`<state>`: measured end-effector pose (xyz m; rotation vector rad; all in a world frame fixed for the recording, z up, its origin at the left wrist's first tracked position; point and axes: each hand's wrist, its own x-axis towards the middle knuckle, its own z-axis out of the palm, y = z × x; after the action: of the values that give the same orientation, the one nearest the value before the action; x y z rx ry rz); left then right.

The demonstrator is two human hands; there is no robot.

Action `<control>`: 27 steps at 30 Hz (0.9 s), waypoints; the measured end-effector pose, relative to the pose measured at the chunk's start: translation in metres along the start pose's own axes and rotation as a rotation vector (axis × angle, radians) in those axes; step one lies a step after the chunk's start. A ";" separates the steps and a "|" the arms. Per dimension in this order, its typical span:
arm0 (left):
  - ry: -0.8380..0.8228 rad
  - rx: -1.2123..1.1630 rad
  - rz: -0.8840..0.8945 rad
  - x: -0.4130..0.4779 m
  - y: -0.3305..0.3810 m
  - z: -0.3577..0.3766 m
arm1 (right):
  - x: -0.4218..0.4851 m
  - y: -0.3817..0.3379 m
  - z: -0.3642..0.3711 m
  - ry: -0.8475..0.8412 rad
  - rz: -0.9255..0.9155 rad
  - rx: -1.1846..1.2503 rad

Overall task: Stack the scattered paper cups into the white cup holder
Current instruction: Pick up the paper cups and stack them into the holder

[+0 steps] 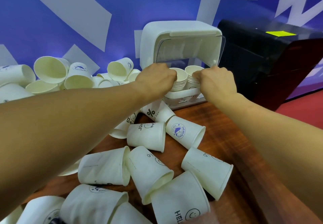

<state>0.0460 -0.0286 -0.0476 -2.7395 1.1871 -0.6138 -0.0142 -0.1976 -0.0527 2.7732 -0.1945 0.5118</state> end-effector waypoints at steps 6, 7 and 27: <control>-0.003 0.018 0.021 0.001 0.000 0.001 | -0.001 -0.002 -0.001 -0.016 0.006 0.024; -0.007 0.030 0.027 0.000 0.000 0.002 | -0.001 -0.002 0.000 -0.009 0.004 0.020; -0.033 -0.001 -0.425 -0.159 -0.155 -0.079 | -0.001 -0.126 -0.100 0.226 -0.175 0.551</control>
<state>0.0215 0.1988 0.0105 -3.0073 0.5947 -0.5976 -0.0238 -0.0458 0.0004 3.1730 0.2828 0.9430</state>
